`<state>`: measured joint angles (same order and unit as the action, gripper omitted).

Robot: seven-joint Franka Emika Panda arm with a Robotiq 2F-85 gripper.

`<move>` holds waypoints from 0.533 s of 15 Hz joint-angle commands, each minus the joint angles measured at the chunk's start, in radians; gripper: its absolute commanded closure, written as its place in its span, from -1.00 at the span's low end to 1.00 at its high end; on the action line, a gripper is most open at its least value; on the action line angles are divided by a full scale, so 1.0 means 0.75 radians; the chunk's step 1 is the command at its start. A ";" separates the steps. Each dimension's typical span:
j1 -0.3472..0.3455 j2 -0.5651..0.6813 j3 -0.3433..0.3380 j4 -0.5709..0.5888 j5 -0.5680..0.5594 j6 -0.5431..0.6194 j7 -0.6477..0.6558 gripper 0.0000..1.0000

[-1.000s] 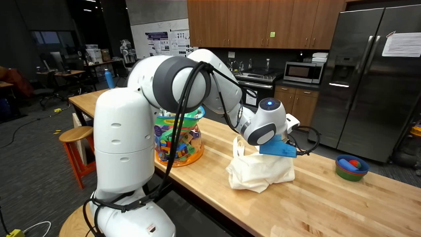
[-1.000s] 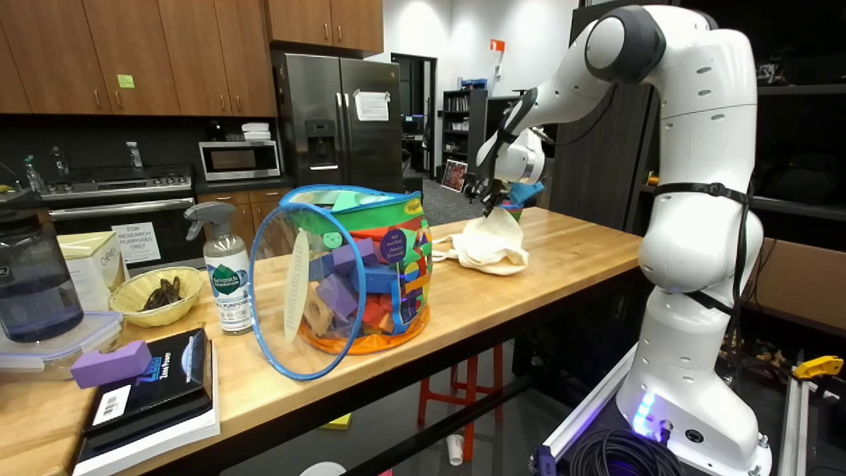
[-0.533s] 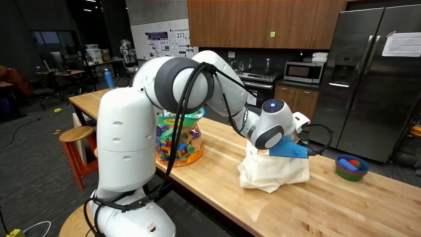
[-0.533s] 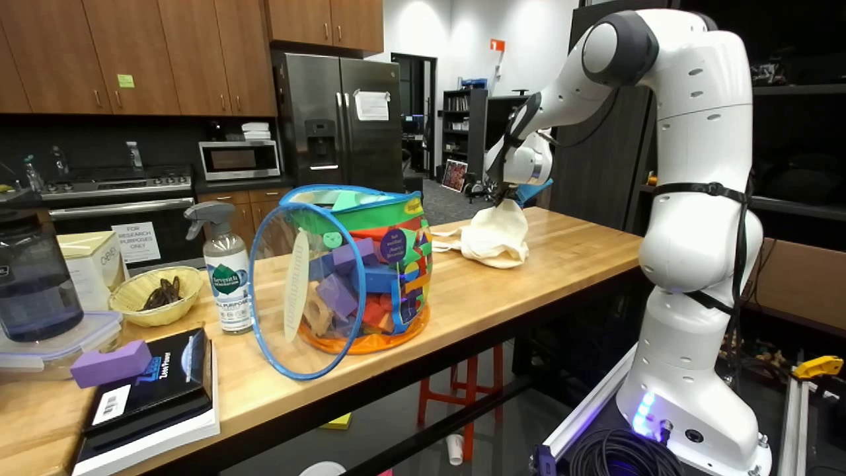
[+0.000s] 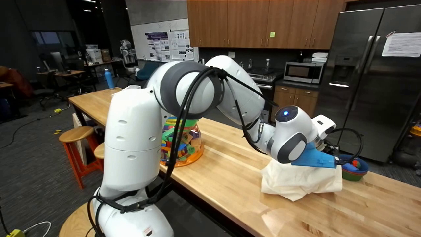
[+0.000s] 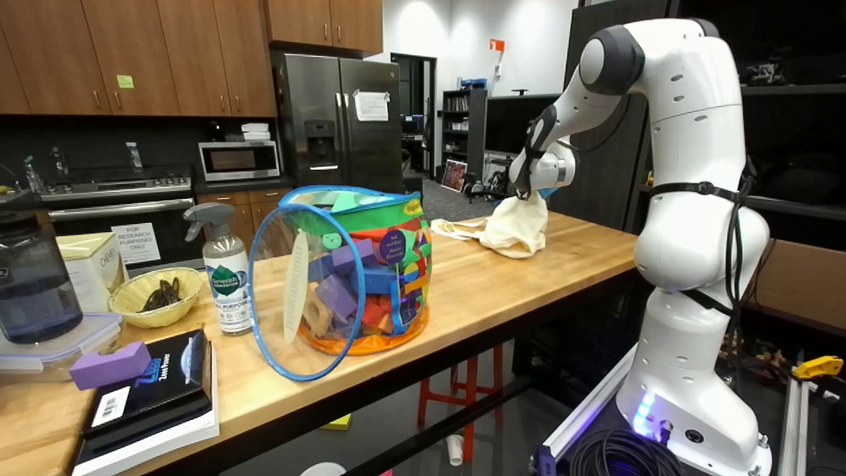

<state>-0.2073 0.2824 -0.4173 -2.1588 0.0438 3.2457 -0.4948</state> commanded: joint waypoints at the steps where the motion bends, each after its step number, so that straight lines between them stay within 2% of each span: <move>1: 0.035 0.054 -0.049 0.075 0.018 -0.019 0.031 0.98; 7: 0.189 0.012 -0.025 0.075 0.089 -0.196 0.224 0.98; 8: 0.191 -0.014 0.020 0.076 0.132 -0.241 0.261 0.98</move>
<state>-0.0913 0.3117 -0.4303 -2.1096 0.0908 3.1484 -0.3647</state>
